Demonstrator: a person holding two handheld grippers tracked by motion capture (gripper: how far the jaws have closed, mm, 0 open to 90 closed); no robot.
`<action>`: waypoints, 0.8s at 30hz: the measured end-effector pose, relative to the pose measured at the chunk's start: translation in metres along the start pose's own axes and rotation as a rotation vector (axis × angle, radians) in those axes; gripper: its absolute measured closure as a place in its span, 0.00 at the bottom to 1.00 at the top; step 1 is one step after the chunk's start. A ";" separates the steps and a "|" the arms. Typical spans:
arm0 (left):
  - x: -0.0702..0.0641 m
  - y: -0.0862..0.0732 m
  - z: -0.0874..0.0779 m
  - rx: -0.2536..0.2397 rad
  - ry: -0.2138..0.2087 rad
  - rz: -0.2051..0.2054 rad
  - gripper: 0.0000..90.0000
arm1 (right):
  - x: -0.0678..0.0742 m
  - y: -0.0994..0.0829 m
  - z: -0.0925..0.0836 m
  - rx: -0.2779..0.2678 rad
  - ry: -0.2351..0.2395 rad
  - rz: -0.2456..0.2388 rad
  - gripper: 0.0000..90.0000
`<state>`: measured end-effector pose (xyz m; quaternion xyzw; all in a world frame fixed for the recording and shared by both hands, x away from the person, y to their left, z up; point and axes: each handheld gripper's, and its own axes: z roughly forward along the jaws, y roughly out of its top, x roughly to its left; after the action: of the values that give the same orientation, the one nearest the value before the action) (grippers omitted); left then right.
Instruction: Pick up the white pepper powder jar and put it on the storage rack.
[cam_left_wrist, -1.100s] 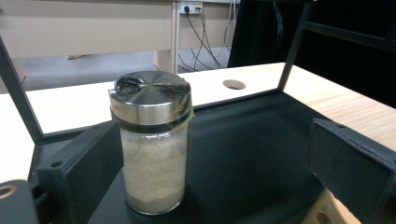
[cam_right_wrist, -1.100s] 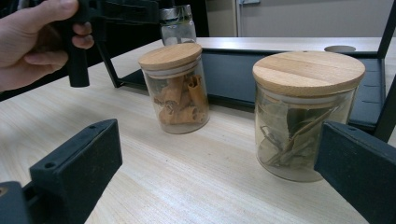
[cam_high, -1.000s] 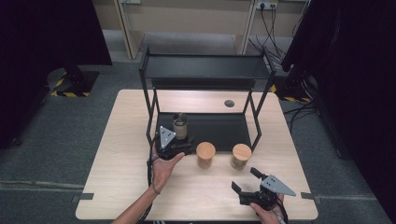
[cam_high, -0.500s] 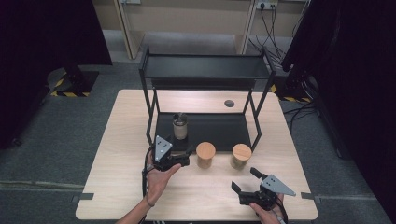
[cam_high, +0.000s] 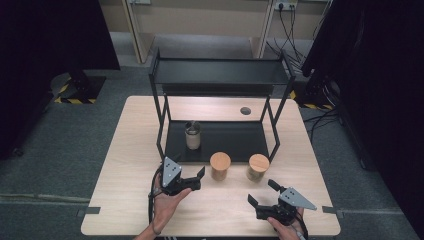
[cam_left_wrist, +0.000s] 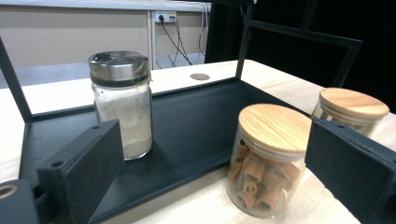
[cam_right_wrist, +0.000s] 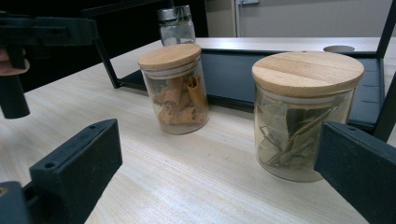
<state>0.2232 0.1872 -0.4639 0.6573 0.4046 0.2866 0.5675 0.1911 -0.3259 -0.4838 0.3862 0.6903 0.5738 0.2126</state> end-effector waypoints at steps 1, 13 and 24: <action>0.000 -0.001 -0.002 0.002 -0.003 0.000 0.04 | 0.000 0.000 0.000 0.000 0.000 0.000 0.01; -0.004 -0.011 -0.019 -0.001 -0.022 0.004 0.04 | 0.001 0.000 -0.001 -0.004 -0.003 0.000 0.01; -0.013 -0.023 -0.030 0.002 -0.027 0.032 0.04 | 0.001 0.000 0.000 -0.004 -0.003 0.000 0.01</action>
<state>0.1864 0.1919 -0.4798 0.6681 0.3867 0.2862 0.5676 0.1904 -0.3255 -0.4836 0.3866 0.6889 0.5745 0.2142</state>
